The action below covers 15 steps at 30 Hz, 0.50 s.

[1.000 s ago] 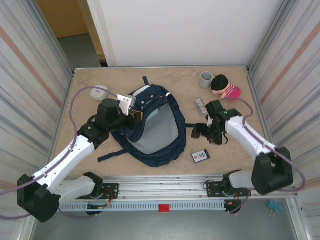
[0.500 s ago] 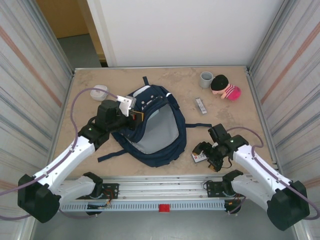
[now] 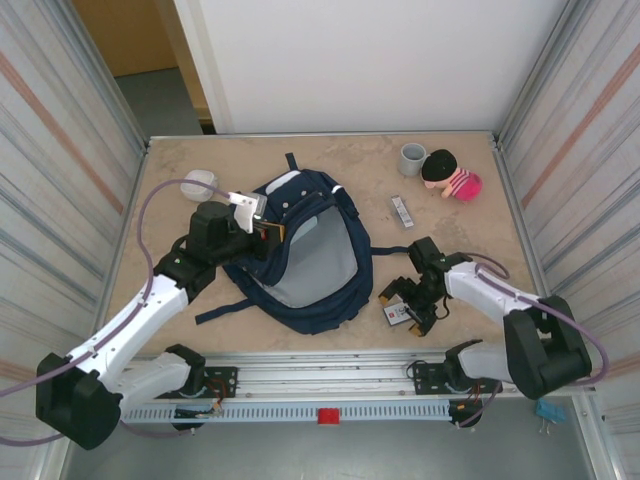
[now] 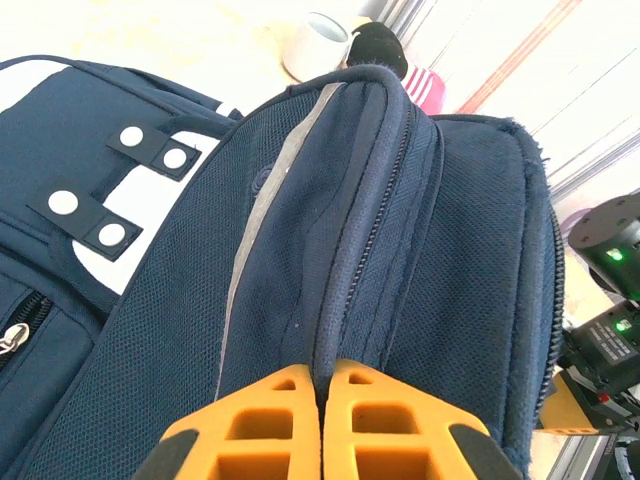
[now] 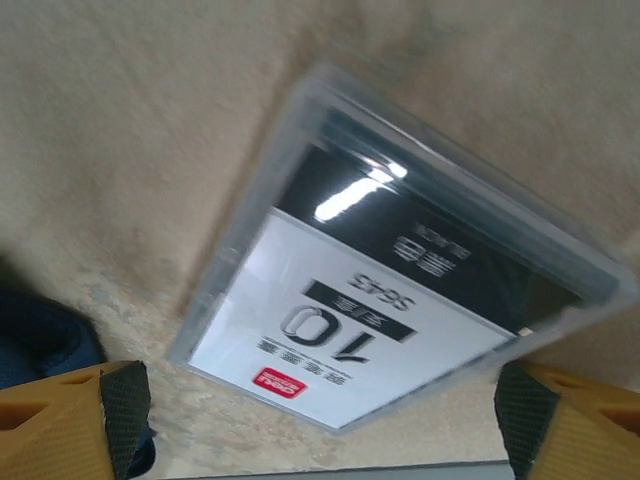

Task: Pack books, pencil case, and school supplies into a backpack

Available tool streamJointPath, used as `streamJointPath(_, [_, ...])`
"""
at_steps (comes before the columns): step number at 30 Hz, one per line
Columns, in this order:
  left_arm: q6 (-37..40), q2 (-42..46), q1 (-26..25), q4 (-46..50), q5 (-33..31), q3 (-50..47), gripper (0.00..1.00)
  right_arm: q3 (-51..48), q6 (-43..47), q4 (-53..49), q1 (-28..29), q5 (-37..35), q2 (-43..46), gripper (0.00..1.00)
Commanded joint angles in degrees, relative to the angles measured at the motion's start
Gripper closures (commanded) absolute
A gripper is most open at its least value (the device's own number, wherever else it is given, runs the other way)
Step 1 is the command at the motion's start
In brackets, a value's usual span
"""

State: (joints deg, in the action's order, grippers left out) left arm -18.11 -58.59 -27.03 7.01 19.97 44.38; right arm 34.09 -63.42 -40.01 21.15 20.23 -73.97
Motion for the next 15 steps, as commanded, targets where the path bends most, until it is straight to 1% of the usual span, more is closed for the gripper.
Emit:
streamJointPath(1, [-0.4, 2.1, 1.1, -0.8, -0.8, -0.2, 1.0, 4.0, 6.0, 0.9, -1.9, -2.4, -2.3, 0.11])
streamJointPath(6, [-0.2, 2.1, 1.3, -0.5, -0.7, -0.1, 1.0, 8.6, 10.4, -1.1, -3.6, -4.6, -4.1, 0.18])
streamJointPath(9, [-0.2, 2.1, 1.4, -0.5, -0.8, -0.4, 1.0, 10.5, 12.1, -3.5, -3.1, -5.7, -3.9, 0.16])
streamJointPath(12, [-0.2, 2.2, 1.5, -0.8, -0.7, -0.7, 1.0, 12.7, 16.5, -9.9, -1.7, -8.4, -4.0, 0.13])
streamJointPath(15, [-0.1, 2.1, 1.5, -0.9, -0.5, -0.7, 1.0, 14.5, 19.2, -16.7, 1.4, -12.9, -6.3, 0.12])
